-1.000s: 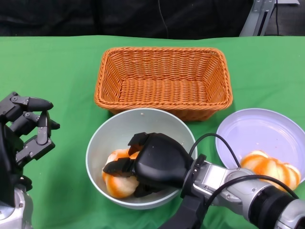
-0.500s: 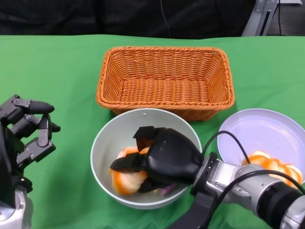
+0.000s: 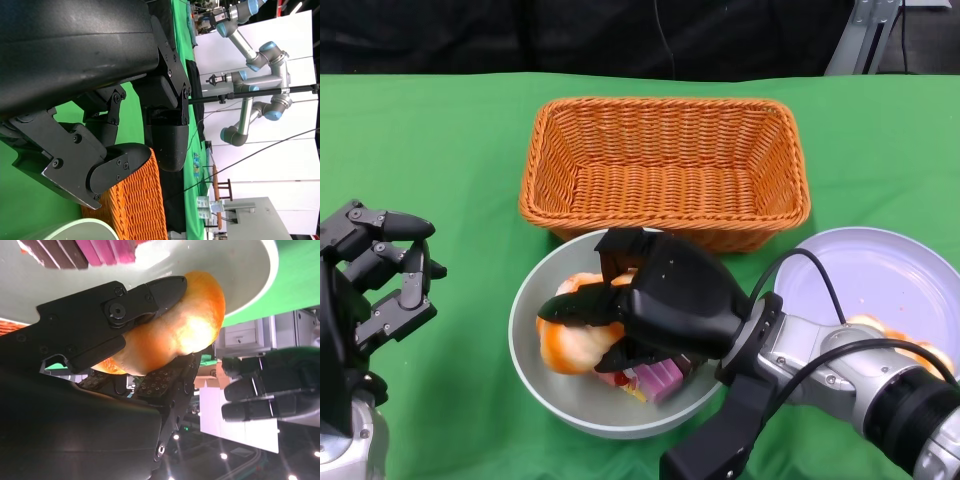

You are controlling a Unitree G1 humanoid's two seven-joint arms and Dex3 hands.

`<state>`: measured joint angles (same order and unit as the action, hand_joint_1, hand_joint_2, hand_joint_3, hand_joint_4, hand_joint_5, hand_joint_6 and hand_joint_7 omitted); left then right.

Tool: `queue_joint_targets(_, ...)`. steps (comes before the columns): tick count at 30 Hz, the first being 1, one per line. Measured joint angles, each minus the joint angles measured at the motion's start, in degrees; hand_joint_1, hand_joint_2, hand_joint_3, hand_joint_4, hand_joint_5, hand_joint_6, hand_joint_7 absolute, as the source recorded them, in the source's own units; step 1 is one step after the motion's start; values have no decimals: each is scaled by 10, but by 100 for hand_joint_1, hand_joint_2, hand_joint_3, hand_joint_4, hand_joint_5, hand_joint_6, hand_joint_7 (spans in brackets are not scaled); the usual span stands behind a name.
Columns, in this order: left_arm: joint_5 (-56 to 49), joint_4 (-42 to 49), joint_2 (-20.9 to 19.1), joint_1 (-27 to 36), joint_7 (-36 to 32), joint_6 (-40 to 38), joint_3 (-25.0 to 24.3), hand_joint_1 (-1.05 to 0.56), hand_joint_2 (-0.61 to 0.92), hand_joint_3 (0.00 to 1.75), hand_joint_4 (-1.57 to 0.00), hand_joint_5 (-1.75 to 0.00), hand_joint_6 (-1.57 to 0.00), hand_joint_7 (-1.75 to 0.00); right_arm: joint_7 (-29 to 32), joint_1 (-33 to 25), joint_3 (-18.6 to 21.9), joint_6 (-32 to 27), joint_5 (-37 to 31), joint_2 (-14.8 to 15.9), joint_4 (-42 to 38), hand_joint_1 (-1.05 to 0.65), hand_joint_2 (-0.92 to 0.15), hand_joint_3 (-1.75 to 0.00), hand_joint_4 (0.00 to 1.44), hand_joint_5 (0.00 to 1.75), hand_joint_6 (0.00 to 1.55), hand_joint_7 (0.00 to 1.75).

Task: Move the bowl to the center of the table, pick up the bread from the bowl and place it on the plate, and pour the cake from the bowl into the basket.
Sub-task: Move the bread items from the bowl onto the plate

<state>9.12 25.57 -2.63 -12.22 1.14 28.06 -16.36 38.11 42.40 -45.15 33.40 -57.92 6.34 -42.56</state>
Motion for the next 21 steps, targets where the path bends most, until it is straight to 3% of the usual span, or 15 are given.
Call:
queue_joint_targets(4, 1, 8, -1, -1, 1, 2, 0, -12, 50, 101, -81, -142, -89, -108, -21, -3, 21, 6, 18, 10, 34, -30, -92, -11, 73, 132, 121, 7)
queue_joint_targets(10, 6, 11, -3, -2, 2, 2, -1, -11, 50, 103, -81, -142, -90, -108, -95, -33, 64, 16, 61, 42, 120, -30, -92, -3, 82, 106, 118, 7)
queue_joint_targets(13, 6, 16, -6, -4, 2, 2, 0, -11, 48, 106, -80, -143, -89, -110, -120, -48, 91, 16, 78, 63, 149, -27, -92, -1, 83, 106, 118, 6)
queue_joint_targets(15, 6, 23, -10, -5, 5, 2, 0, -12, 47, 107, -80, -144, -89, -110, -129, -58, 112, 15, 86, 76, 165, -26, -92, 0, 80, 115, 119, 6)
queue_joint_targets(21, 6, 39, -14, -8, 13, 7, -1, -10, 47, 109, -82, -143, -89, -110, -149, -77, 161, 15, 108, 100, 197, -23, -90, 0, 81, 111, 119, 7)
